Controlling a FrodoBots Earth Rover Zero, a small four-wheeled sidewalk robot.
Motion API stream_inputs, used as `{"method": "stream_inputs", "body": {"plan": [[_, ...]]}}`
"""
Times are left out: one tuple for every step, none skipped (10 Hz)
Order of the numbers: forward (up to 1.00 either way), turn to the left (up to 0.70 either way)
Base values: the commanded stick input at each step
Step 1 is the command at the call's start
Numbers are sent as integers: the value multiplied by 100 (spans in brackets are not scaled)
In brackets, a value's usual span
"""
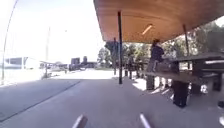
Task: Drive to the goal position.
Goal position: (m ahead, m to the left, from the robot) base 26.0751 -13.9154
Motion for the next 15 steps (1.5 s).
{"method": "stream_inputs", "body": {"plan": [[0, 100], [0, 100], [0, 100], [0, 100], [0, 100], [0, 100], [0, 100], [0, 100], [0, 100], [0, 100], [0, 100], [100, 0], [100, 0], [100, 0], [100, 0]]}}
